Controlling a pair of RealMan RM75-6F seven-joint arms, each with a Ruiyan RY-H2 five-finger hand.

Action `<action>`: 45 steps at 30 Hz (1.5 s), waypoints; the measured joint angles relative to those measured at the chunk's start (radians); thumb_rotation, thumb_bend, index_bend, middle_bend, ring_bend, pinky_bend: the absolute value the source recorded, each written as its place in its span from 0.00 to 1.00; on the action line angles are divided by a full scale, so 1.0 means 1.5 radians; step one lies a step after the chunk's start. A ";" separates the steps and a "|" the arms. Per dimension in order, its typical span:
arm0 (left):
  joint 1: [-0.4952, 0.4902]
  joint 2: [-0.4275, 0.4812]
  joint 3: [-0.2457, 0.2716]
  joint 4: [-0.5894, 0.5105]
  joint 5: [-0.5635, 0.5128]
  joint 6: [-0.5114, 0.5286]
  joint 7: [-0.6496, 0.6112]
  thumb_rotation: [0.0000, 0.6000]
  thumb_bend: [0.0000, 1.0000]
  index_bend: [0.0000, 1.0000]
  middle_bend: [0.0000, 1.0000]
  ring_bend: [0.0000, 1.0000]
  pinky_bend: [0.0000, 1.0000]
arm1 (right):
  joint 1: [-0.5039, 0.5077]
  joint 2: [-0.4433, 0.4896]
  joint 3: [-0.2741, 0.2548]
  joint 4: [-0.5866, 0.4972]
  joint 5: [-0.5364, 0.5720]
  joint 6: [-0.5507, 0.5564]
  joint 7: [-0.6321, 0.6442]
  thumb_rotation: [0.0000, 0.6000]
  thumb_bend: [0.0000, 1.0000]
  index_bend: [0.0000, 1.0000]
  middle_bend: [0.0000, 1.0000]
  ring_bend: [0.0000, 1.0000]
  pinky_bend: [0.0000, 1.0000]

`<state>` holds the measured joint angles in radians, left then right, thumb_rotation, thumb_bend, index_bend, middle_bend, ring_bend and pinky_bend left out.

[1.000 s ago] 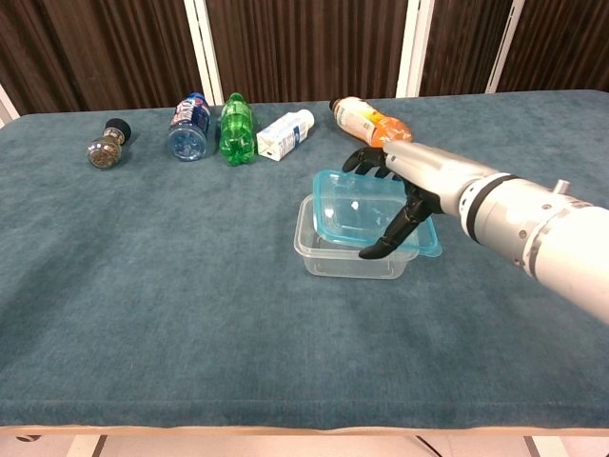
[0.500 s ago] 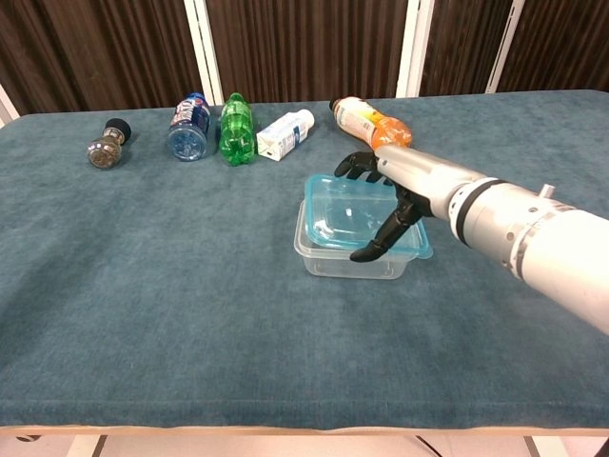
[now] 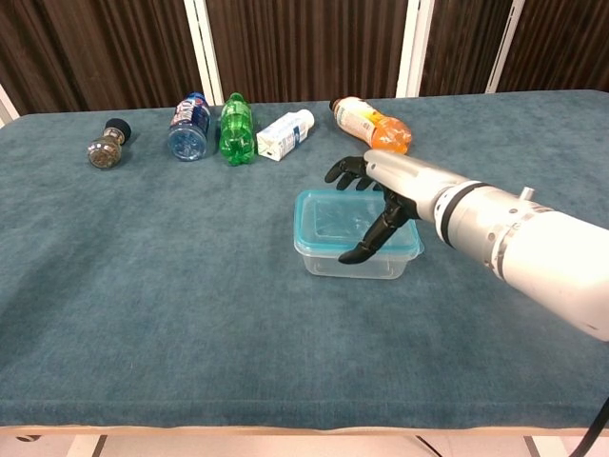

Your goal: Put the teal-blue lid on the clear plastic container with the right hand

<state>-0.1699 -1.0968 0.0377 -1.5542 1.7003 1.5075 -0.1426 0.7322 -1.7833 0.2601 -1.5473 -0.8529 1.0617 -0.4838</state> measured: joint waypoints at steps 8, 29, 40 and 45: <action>0.000 0.000 0.001 0.000 0.001 0.000 -0.001 1.00 0.42 0.25 0.12 0.06 0.32 | 0.003 0.002 -0.006 0.003 0.000 -0.008 0.008 1.00 0.39 0.21 0.19 0.19 0.34; -0.001 0.001 0.001 0.000 0.001 -0.001 -0.003 1.00 0.42 0.25 0.13 0.07 0.32 | 0.000 0.011 -0.022 -0.016 -0.008 0.021 -0.022 1.00 0.39 0.04 0.00 0.00 0.16; -0.002 0.001 0.002 0.000 0.000 -0.003 -0.003 1.00 0.42 0.25 0.13 0.09 0.32 | -0.007 0.041 -0.041 -0.069 -0.018 0.023 -0.034 1.00 0.39 0.00 0.00 0.00 0.16; -0.001 0.002 0.002 0.000 0.002 0.000 -0.004 1.00 0.42 0.25 0.13 0.08 0.32 | -0.017 0.063 -0.072 -0.132 -0.048 0.064 -0.083 1.00 0.39 0.00 0.00 0.00 0.16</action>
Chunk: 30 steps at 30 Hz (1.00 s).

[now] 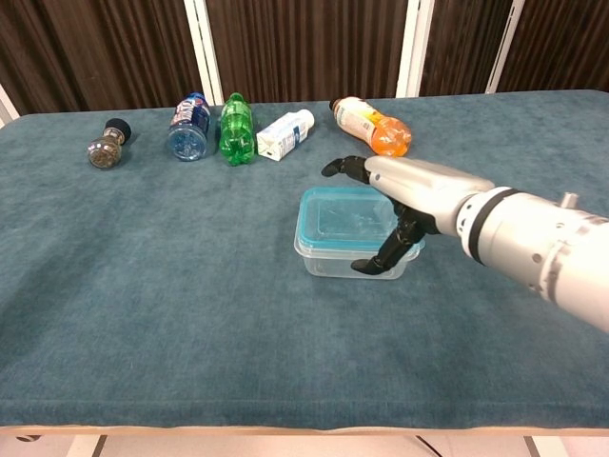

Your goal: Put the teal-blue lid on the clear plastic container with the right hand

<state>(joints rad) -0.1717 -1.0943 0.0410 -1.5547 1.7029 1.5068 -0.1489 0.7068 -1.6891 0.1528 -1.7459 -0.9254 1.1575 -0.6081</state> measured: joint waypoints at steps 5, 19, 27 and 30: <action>0.000 0.000 0.001 0.000 0.002 0.001 0.001 1.00 0.41 0.25 0.13 0.08 0.32 | -0.015 0.001 -0.034 -0.036 -0.059 0.060 -0.051 1.00 0.39 0.01 0.00 0.00 0.17; 0.000 -0.001 0.002 -0.001 0.002 -0.002 0.004 1.00 0.41 0.25 0.14 0.08 0.32 | 0.022 -0.033 0.023 0.049 -0.045 0.005 -0.048 1.00 0.47 0.35 0.20 0.23 0.38; 0.000 0.000 0.002 -0.002 0.001 -0.002 0.005 1.00 0.41 0.25 0.14 0.09 0.32 | 0.053 -0.053 0.039 0.082 0.004 -0.016 -0.100 1.00 0.48 0.37 0.20 0.24 0.39; 0.000 0.000 0.002 -0.003 0.001 -0.002 0.005 1.00 0.41 0.25 0.14 0.09 0.32 | 0.059 -0.057 0.040 0.095 0.009 -0.024 -0.099 1.00 0.48 0.37 0.20 0.24 0.39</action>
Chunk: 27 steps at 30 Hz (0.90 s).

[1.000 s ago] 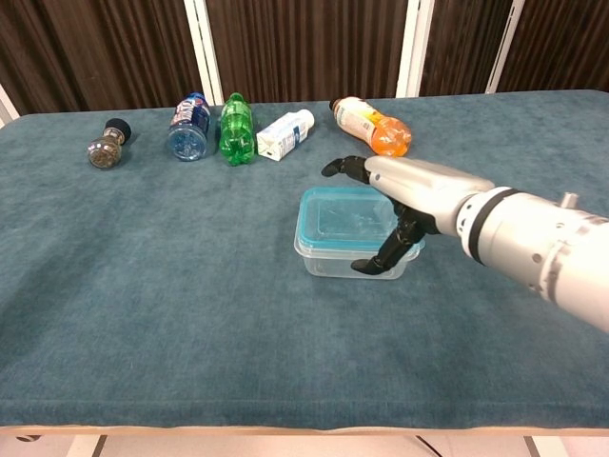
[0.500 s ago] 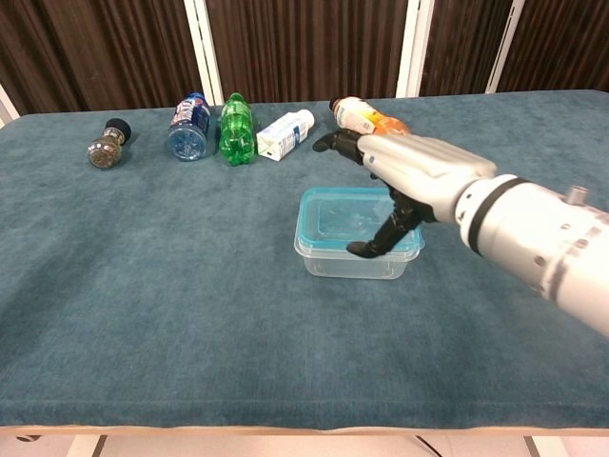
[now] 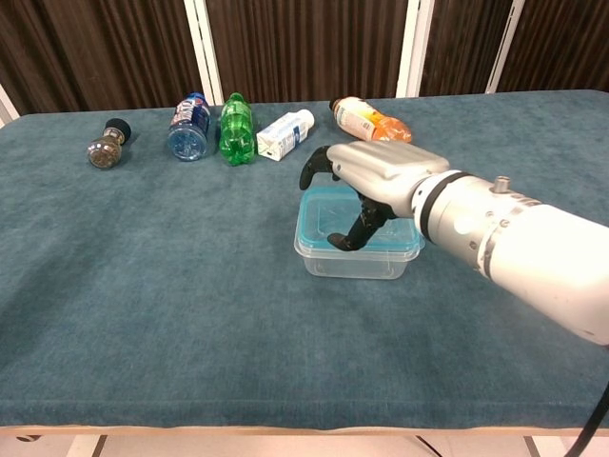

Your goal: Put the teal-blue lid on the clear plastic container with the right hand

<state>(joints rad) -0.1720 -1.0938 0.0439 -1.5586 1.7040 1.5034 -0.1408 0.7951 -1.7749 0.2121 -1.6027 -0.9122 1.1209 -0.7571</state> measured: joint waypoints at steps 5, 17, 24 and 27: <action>0.000 0.001 0.000 0.000 -0.002 -0.001 -0.001 1.00 0.41 0.25 0.14 0.10 0.32 | 0.004 -0.009 -0.001 0.025 -0.001 -0.008 0.014 1.00 0.48 0.37 0.20 0.24 0.39; 0.000 0.002 0.000 -0.001 -0.001 -0.002 -0.002 1.00 0.41 0.25 0.14 0.10 0.32 | 0.005 -0.015 -0.016 0.050 -0.006 -0.030 0.040 1.00 0.48 0.37 0.20 0.24 0.39; 0.000 0.002 0.001 -0.001 -0.001 -0.002 -0.002 1.00 0.41 0.25 0.14 0.10 0.32 | 0.001 -0.012 -0.024 0.053 -0.004 -0.040 0.053 1.00 0.48 0.37 0.20 0.24 0.39; 0.000 0.002 0.001 -0.002 0.000 -0.002 -0.001 1.00 0.41 0.25 0.14 0.10 0.32 | -0.001 -0.011 -0.026 0.053 -0.005 -0.040 0.057 1.00 0.48 0.37 0.20 0.24 0.39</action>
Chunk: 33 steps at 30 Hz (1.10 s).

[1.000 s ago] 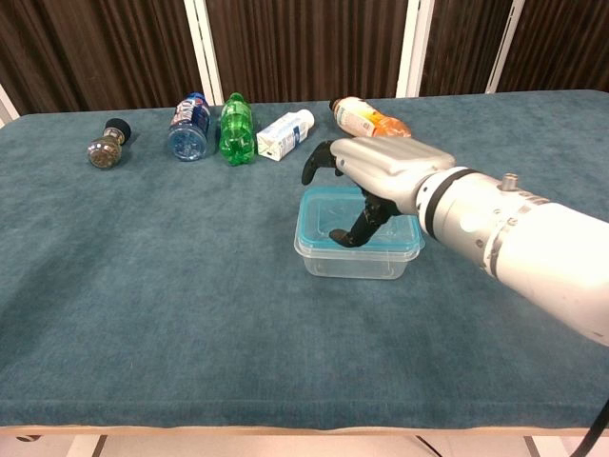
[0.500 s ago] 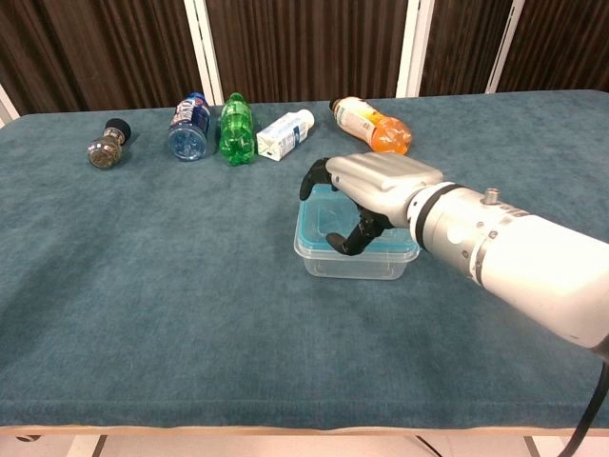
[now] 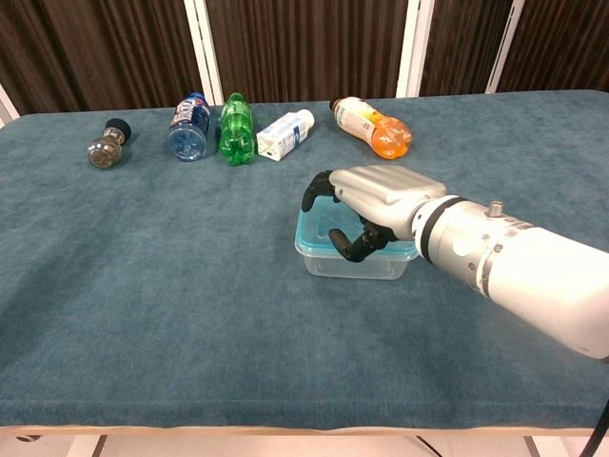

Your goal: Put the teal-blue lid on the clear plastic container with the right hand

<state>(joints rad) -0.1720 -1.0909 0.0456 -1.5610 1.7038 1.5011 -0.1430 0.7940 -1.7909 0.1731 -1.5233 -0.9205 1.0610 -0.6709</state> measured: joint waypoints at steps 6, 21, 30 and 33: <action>0.000 0.000 0.000 -0.001 -0.001 0.000 0.001 1.00 0.41 0.25 0.14 0.10 0.32 | -0.003 0.004 -0.005 -0.001 -0.005 0.000 0.006 1.00 0.48 0.37 0.20 0.24 0.39; 0.000 0.001 -0.002 -0.003 -0.005 -0.003 -0.001 1.00 0.41 0.25 0.14 0.10 0.32 | -0.010 0.004 -0.013 0.004 -0.038 0.018 0.013 1.00 0.48 0.36 0.20 0.24 0.39; -0.001 0.001 -0.001 -0.003 -0.005 -0.004 0.001 1.00 0.41 0.25 0.14 0.10 0.32 | -0.027 0.006 -0.025 -0.008 -0.104 0.072 0.014 1.00 0.48 0.35 0.20 0.24 0.39; -0.001 0.000 -0.001 -0.004 -0.005 -0.005 0.003 1.00 0.42 0.25 0.14 0.10 0.32 | -0.032 0.010 -0.030 -0.014 -0.124 0.081 0.018 1.00 0.48 0.35 0.20 0.24 0.39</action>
<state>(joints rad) -0.1731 -1.0906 0.0433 -1.5665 1.6962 1.4939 -0.1378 0.7456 -1.7762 0.1277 -1.5447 -1.1059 1.1828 -0.6432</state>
